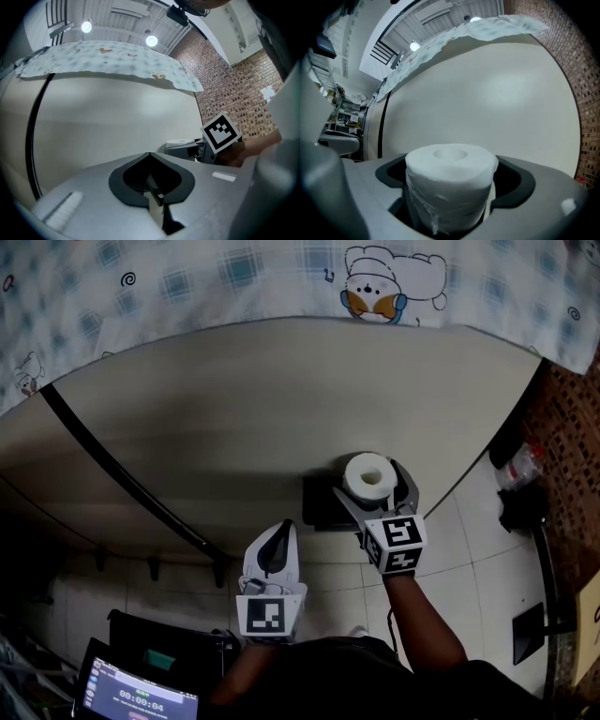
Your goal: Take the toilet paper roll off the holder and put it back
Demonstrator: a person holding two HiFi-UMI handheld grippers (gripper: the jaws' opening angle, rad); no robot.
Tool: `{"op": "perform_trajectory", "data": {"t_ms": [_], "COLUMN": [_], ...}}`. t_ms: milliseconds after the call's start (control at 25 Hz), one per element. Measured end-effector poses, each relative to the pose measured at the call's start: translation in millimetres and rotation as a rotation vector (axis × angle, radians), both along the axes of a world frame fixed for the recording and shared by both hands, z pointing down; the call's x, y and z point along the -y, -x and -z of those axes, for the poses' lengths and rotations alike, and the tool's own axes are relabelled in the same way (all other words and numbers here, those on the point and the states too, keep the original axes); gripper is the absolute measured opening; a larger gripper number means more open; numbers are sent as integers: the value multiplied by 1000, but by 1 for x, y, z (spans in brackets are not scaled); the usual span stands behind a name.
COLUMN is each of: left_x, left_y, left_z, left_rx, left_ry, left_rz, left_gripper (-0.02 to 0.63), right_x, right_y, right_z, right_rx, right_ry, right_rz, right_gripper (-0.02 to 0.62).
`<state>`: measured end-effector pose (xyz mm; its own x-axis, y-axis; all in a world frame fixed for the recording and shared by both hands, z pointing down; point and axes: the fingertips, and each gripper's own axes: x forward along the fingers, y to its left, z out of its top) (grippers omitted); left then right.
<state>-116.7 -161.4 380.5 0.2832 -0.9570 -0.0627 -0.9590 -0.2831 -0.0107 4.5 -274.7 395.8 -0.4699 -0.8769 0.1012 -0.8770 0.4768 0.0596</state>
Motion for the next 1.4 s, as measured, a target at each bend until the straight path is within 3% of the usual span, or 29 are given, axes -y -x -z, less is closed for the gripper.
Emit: {"op": "perform_trajectory", "data": {"t_ms": [200,480,880,1200,1400], "left_x": [1,1,1,6,17], "left_y": [5,3,-5,2,-16], "left_z": [-1,-1,-9,-74,-125], "left_rx": [-1,-6,-6,27,35], "left_ry": [4,5,31,168,288], "left_rz": [9,3,-23,-4,-129], "left_gripper": [17,17,17,17,20], "right_x": [3,3,-18,-33,-44], "right_y": [2,0,-12,-42,-51], "right_z": [0,1,42,55,63], "right_rx": [-15,-9,57,150,165], "right_ry": [2,-8,-71,-77,-94], "right_rz": [-1,17,35,8,1], "right_gripper": [476,466,466,466,466]}}
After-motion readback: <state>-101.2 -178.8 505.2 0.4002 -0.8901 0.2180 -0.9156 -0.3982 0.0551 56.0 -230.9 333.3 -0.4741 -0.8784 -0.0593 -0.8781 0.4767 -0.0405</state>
